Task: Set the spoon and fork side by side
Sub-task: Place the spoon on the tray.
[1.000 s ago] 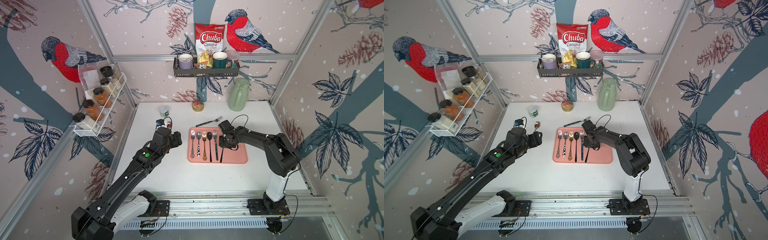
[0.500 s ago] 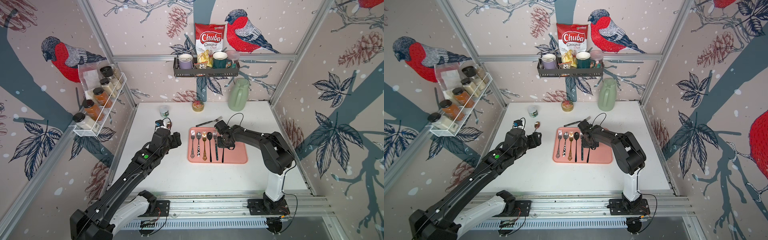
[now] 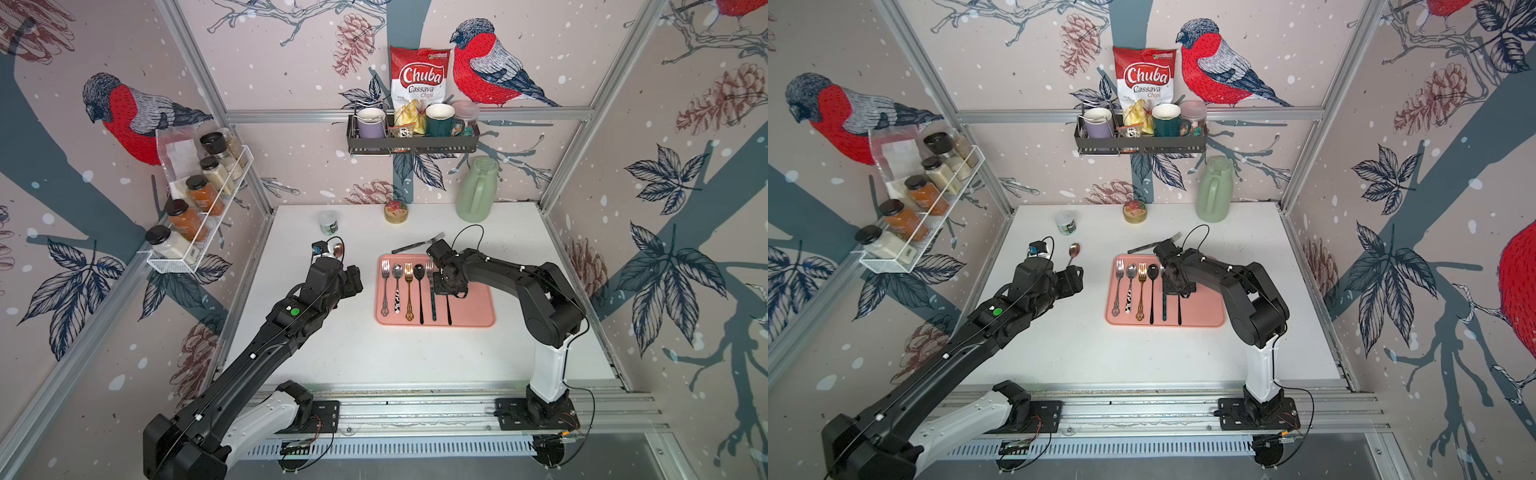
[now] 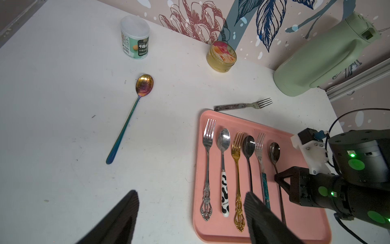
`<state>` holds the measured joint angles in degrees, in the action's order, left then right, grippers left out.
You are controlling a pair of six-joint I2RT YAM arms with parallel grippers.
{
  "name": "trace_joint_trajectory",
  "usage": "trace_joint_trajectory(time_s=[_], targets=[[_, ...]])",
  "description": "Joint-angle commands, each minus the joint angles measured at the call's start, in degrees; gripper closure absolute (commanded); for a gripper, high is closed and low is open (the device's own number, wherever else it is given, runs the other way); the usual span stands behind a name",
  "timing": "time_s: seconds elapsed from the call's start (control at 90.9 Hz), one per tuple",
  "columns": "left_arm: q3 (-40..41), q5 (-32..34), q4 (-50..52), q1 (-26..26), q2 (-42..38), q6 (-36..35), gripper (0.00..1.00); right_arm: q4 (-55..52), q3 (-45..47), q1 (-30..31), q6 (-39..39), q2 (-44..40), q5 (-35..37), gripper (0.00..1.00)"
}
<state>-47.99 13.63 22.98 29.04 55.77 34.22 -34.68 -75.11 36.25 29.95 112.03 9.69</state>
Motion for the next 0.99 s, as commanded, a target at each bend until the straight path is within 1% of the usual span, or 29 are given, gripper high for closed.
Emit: trace_joint_trajectory(time_s=[0.0,0.286,0.407,0.506,0.55,0.605,0.704,0.803,0.891,0.979], targets=[[0.2,0.4,-1.2,0.1,0.3,-0.4,0.21,-0.2,-0.6,0.1,0.2,0.3,-0.3,0.89],[0.8,0.3,-2.2,0.1,1.1,-0.2,0.21,0.6,-1.9,-0.3,3.2,1.6,-1.1,0.88],[0.9,0.0,-3.2,0.1,2.5,-0.4,0.20,0.9,-1.5,-0.3,3.8,0.5,-0.9,0.80],[0.0,-2.1,-5.8,0.1,5.0,-2.8,0.19,0.8,-0.7,-0.8,3.6,-1.7,-0.9,0.71],[-1.5,-3.5,-6.3,0.1,7.8,-4.5,0.18,0.6,-0.3,-1.0,3.4,-3.2,-0.8,0.66],[-5.1,-5.9,-5.8,0.1,12.1,-8.4,0.18,0.3,0.2,-1.2,3.2,-5.0,-0.5,0.65],[-13.3,-7.5,-3.6,0.1,21.3,-13.2,0.19,-0.4,1.1,-1.6,2.7,-8.8,-0.2,0.64],[-18.1,-9.4,-5.8,0.2,29.3,-19.2,0.19,-0.2,2.6,-2.1,2.2,-12.8,-0.2,0.64],[-24.1,-12.3,-8.4,0.2,35.9,-24.1,0.20,0.9,5.0,-2.8,1.9,-16.2,-1.0,0.64],[-31.3,-14.4,-6.3,0.2,44.2,-28.2,0.22,2.6,7.8,-3.5,1.6,-19.7,-1.3,0.64]])
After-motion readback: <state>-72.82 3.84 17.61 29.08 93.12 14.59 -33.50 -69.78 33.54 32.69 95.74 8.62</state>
